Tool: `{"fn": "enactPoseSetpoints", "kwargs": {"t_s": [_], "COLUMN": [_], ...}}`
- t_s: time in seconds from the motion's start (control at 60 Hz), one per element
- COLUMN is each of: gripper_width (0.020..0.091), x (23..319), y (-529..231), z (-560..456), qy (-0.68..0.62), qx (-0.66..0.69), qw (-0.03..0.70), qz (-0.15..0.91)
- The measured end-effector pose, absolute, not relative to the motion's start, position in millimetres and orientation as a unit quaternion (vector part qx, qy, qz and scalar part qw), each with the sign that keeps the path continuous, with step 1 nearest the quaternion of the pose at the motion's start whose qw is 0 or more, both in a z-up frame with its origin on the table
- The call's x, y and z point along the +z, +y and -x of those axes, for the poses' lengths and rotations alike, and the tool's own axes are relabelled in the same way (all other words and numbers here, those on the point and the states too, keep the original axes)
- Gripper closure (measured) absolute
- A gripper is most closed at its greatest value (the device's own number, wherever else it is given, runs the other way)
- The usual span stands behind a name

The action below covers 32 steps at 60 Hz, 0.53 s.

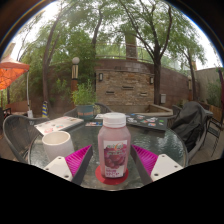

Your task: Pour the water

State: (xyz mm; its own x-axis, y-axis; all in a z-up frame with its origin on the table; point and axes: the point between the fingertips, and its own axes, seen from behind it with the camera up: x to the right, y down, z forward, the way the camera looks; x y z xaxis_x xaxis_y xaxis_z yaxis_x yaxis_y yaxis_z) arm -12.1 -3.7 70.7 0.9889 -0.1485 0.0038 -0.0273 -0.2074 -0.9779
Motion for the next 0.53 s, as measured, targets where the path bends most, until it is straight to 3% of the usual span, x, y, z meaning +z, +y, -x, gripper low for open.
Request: {"fn": "enactPoseSetpoints", "kwargs": {"t_s": [0.533], "gripper_width": [0.0264], "x": [82], "y": [-174], "z": [23], "qy": [0.081], "qx": [-0.044], "qw": [0.620], "qz": [0.779]}}
